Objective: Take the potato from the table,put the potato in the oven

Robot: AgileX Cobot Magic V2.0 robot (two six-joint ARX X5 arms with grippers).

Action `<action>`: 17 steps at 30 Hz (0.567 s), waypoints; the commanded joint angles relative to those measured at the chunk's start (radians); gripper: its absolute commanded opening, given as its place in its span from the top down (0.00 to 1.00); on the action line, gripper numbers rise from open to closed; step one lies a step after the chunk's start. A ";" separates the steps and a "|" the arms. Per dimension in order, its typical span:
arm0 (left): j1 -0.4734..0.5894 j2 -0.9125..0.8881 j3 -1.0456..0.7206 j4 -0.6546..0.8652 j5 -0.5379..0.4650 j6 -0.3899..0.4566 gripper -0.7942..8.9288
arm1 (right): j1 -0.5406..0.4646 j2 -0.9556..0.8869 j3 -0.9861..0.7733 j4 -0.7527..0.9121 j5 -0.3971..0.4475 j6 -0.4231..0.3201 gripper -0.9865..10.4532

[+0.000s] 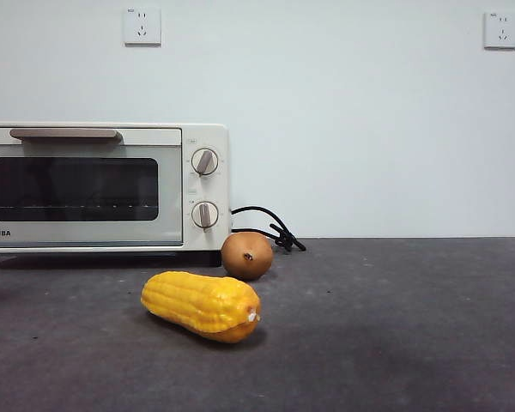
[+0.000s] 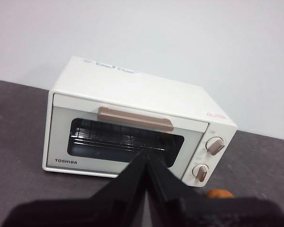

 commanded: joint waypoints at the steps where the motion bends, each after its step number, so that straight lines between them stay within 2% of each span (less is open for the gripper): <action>1: 0.002 0.070 0.097 -0.045 0.004 -0.004 0.92 | -0.001 -0.001 0.060 -0.045 -0.001 0.006 0.91; 7: 0.002 0.229 0.285 -0.139 0.042 0.018 0.92 | -0.001 0.005 0.147 -0.131 -0.027 0.034 0.91; 11: 0.002 0.360 0.401 -0.205 0.093 0.071 0.92 | -0.001 0.055 0.196 -0.151 -0.146 0.033 0.92; 14: 0.002 0.480 0.496 -0.295 0.154 0.108 0.92 | -0.001 0.143 0.257 -0.233 -0.235 0.025 0.92; 17: 0.002 0.595 0.573 -0.364 0.199 0.143 0.92 | -0.001 0.258 0.330 -0.347 -0.317 -0.014 0.92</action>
